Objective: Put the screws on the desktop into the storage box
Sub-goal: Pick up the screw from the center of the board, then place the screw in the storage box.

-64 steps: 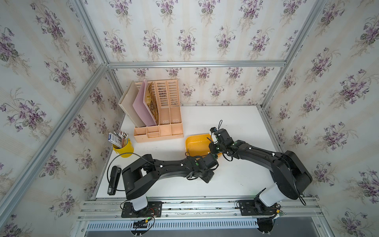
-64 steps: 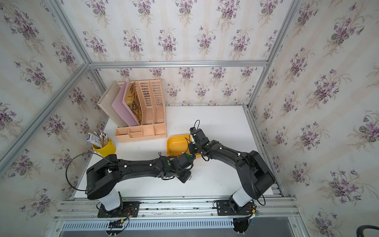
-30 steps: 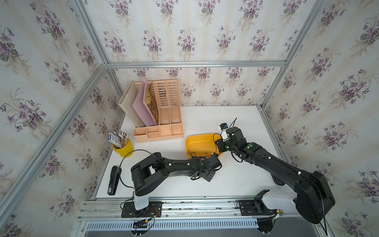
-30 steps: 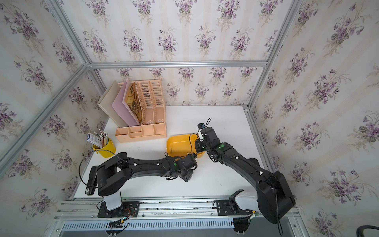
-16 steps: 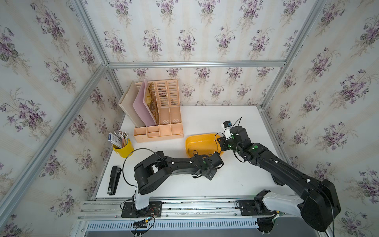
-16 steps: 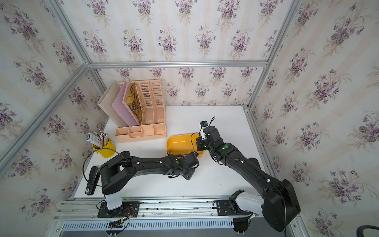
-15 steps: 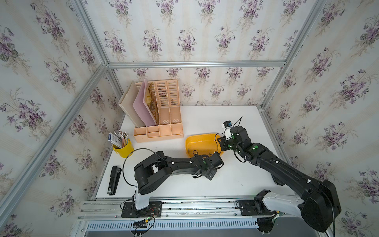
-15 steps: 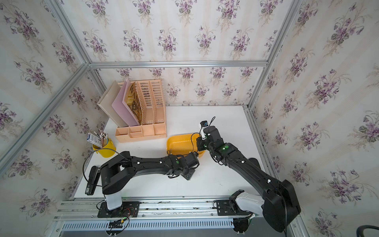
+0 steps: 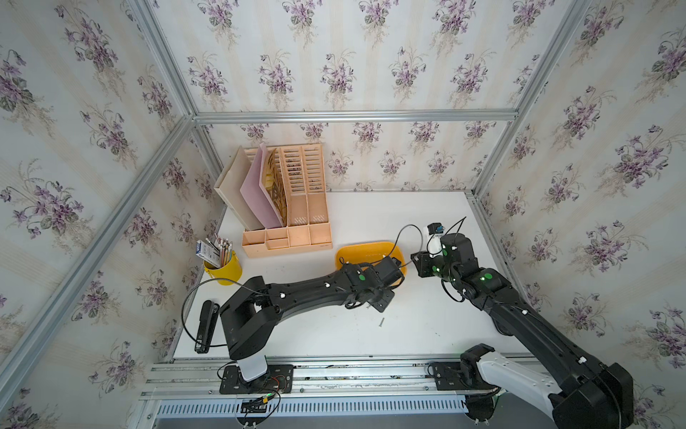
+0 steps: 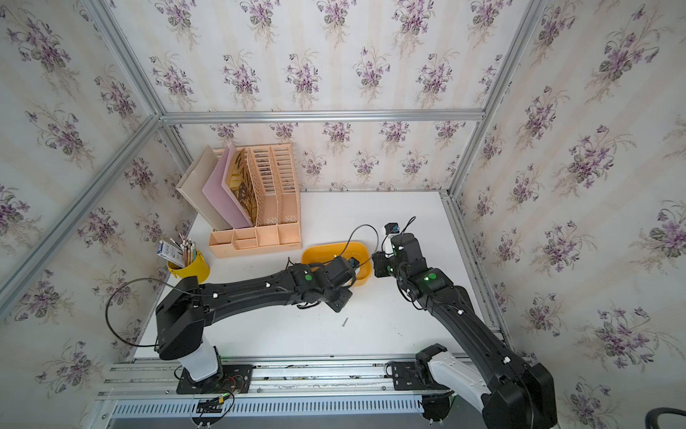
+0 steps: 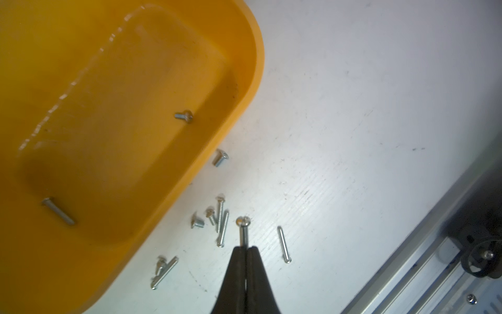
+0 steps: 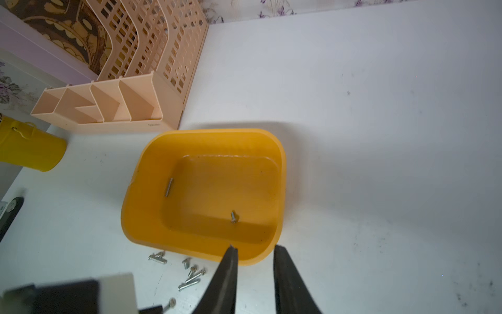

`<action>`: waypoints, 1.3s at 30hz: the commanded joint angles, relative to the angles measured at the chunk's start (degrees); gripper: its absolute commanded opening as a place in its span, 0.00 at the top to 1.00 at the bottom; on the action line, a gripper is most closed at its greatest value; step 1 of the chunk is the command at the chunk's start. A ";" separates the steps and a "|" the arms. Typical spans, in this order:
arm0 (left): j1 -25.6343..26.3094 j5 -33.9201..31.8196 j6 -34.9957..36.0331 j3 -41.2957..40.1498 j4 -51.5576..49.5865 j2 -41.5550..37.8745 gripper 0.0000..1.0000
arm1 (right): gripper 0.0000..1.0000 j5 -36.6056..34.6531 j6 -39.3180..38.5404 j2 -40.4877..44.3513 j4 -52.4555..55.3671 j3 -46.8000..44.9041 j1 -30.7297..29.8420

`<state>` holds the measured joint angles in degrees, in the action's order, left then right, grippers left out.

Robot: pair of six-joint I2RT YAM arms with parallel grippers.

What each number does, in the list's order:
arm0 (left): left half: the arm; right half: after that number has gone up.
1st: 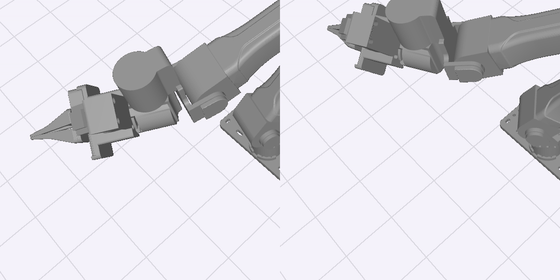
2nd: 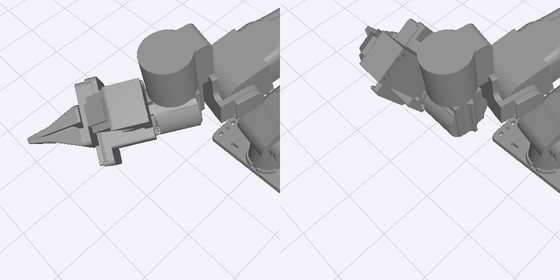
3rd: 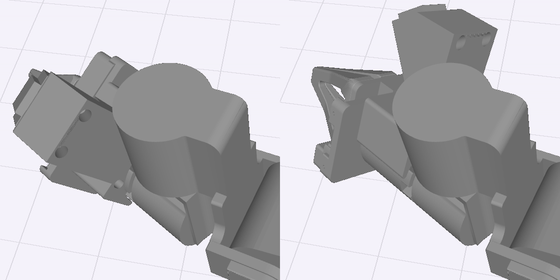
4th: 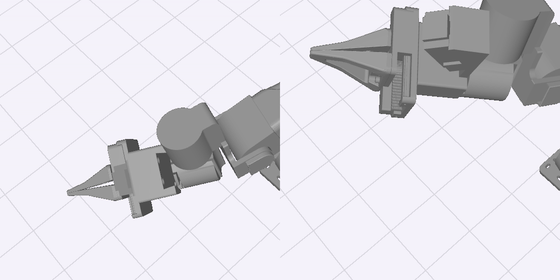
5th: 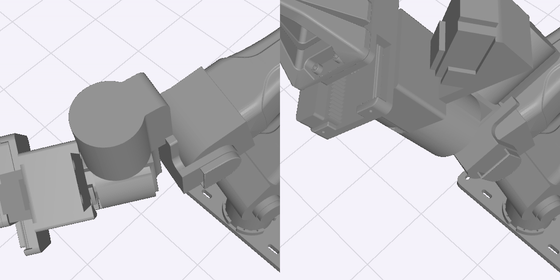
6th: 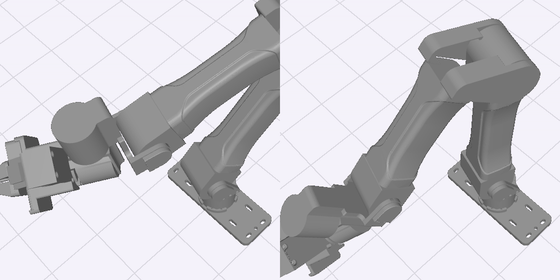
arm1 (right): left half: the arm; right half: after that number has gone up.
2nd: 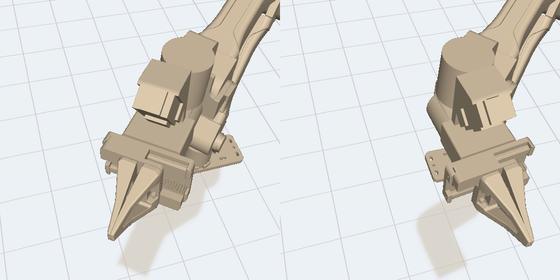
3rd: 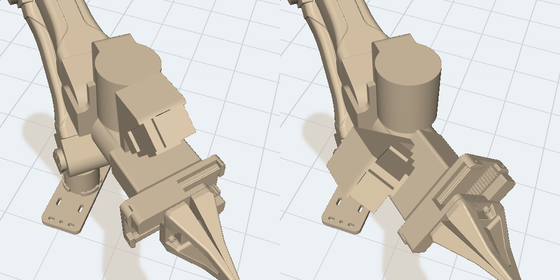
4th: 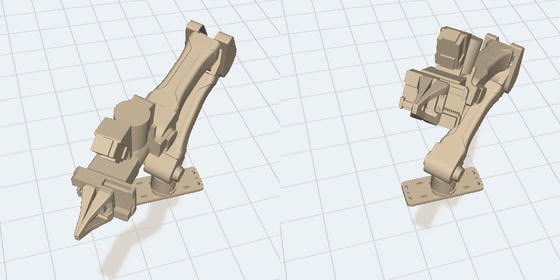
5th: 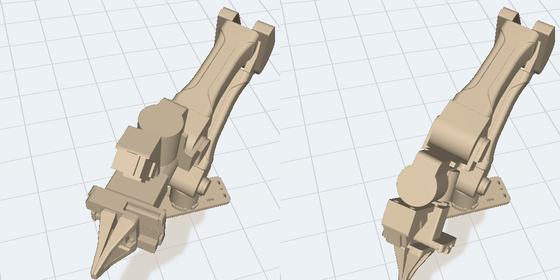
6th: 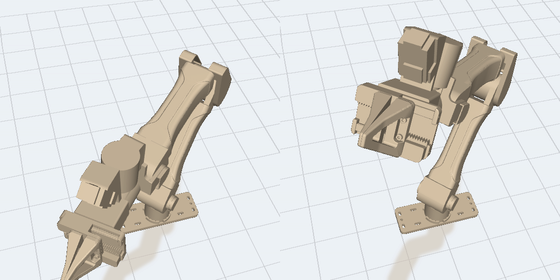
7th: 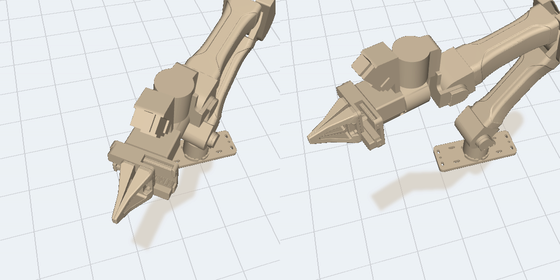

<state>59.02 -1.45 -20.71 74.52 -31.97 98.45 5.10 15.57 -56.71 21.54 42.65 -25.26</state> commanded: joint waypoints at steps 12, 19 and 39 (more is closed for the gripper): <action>-14.44 4.28 11.74 4.88 -3.35 3.56 0.99 | 0.64 6.22 20.79 6.29 0.05 -11.04 -15.01; -15.26 5.14 16.99 5.10 -2.37 6.78 0.94 | 0.63 -2.49 29.53 1.16 -2.94 -14.35 -26.42; -15.59 3.79 16.70 2.63 0.68 11.23 0.77 | 0.66 -5.06 32.59 -10.37 -11.07 -16.55 -31.35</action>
<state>43.53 2.72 -3.64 77.41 -32.12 110.34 1.08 47.18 -66.65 12.01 26.11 -56.29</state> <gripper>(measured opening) 0.219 0.338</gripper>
